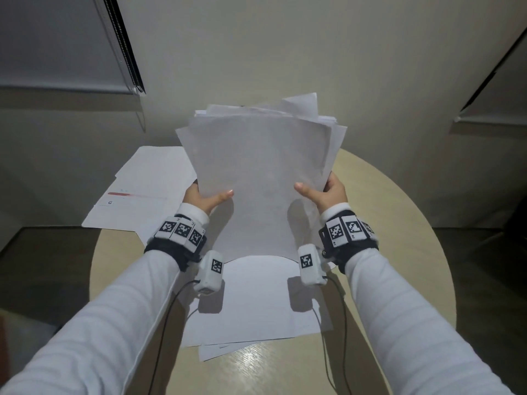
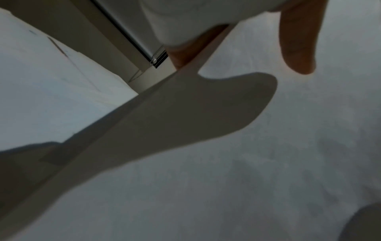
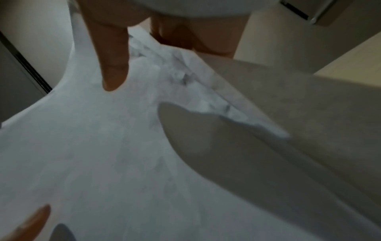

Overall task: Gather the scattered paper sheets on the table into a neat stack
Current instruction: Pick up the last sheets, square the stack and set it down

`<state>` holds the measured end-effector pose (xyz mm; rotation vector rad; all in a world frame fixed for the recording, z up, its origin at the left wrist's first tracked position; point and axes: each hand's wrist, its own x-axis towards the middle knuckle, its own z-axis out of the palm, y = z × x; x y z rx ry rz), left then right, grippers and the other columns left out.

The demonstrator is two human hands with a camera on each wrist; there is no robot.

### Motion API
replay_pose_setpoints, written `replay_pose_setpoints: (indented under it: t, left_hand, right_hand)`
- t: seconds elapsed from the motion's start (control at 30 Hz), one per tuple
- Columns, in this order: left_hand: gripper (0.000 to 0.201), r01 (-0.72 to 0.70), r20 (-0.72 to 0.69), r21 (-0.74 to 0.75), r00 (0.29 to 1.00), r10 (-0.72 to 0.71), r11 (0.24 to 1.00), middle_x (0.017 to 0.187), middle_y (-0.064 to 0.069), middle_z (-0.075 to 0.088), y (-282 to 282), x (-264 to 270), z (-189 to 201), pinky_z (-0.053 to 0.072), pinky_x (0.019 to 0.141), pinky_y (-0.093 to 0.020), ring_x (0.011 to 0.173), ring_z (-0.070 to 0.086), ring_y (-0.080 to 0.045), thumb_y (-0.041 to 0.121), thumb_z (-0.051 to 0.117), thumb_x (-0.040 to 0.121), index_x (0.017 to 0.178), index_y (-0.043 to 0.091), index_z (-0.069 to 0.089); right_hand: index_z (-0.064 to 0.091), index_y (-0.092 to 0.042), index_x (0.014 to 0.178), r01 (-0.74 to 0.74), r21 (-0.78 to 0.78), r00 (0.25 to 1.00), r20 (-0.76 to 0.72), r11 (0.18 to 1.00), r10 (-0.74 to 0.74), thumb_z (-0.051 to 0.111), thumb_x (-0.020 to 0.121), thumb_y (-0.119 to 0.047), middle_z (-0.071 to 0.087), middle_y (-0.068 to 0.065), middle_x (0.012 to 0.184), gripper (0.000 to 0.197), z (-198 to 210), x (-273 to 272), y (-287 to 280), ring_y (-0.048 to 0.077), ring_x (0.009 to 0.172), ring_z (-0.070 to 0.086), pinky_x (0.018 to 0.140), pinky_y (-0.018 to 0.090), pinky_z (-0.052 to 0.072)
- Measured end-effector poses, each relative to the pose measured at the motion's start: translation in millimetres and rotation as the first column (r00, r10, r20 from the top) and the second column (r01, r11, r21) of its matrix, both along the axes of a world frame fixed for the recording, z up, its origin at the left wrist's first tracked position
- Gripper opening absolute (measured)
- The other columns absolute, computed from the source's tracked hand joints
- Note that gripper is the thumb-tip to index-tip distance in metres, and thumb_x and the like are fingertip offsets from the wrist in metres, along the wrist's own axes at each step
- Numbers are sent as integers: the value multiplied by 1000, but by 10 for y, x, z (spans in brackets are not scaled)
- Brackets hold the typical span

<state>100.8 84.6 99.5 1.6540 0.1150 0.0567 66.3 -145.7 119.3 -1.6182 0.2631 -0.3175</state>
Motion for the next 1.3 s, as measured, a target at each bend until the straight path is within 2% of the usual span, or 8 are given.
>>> replay_pose_setpoints:
  t: [0.37, 0.53, 0.63, 0.73, 0.87, 1.0, 1.13, 1.3]
  left_hand:
    - [45, -31, -152, 29, 988, 35, 999, 105, -12, 60, -49, -111, -167, 41, 84, -23, 101, 57, -19, 1, 73, 74, 116, -4, 57]
    - [21, -5, -249, 41, 968, 15, 999, 94, -8, 62, 33, -16, -227, 42, 87, -27, 102, 58, -22, 7, 76, 74, 91, 7, 64]
    - [36, 2, -239, 17, 971, 2, 1000, 109, -19, 65, 40, -13, -250, 41, 88, -26, 100, 56, -20, 4, 73, 75, 109, -5, 63]
    - [45, 8, -229, 5, 973, -6, 1000, 123, -23, 60, 49, -21, -250, 41, 90, -26, 99, 53, -16, 2, 73, 76, 117, -8, 58]
    - [47, 29, -255, 15, 967, -24, 999, 121, -19, 61, 97, -18, -262, 44, 95, -29, 101, 58, -21, 4, 74, 75, 118, -6, 58]
    - [55, 70, -265, -20, 961, -73, 997, 109, -15, 63, 134, -49, -247, 46, 98, -34, 107, 61, -26, 5, 80, 67, 117, -5, 59]
    - [64, 120, -262, -23, 957, -122, 992, 106, -11, 62, 136, -59, -215, 49, 94, -31, 104, 62, -25, 13, 84, 62, 117, -1, 57]
    - [31, 172, -240, -59, 954, -181, 983, 71, 6, 73, 168, -90, -208, 50, 92, -35, 103, 62, -30, 2, 83, 60, 83, 14, 66]
  right_hand:
    - [53, 2, 124, 8, 0, 955, -297, 1000, -7, 69, 82, -11, 59, 8, 113, 46, -292, -201, 142, 15, 100, 52, 85, 19, 39]
    - [28, -10, 144, 176, -57, 984, 31, 983, -175, 70, 58, -60, 38, 10, 146, 107, 17, -209, 119, 19, 133, 37, 112, 40, 30]
    - [17, -11, 148, 389, -307, 892, 363, 868, -271, 53, 61, -79, 25, 7, 153, 117, 536, -140, 151, 22, 143, 21, 117, 47, 17]
    - [28, -5, 145, 534, -653, 806, 585, 536, -91, 48, 74, -67, 30, 12, 152, 96, 998, -137, 353, 35, 142, 20, 113, 56, 8]
    - [20, -18, 148, 292, -936, 948, 310, 196, 68, 39, 79, -72, 22, -1, 156, 90, 1225, -100, 627, 28, 146, 9, 109, 64, 0]
    - [25, -25, 144, -43, -991, 999, -46, 127, -16, 31, 79, -77, 31, -4, 150, 84, 1125, -14, 575, 20, 143, 18, 110, 63, 3]
    - [26, -25, 145, 62, -953, 996, 42, 296, -74, 41, 76, -76, 33, -3, 148, 87, 1113, -80, 573, 20, 140, 24, 111, 61, 3]
    - [20, -22, 146, -49, -993, 996, -57, 108, -73, 39, 72, -80, 19, 2, 155, 97, 1217, -135, 726, 23, 146, 7, 107, 68, -4]
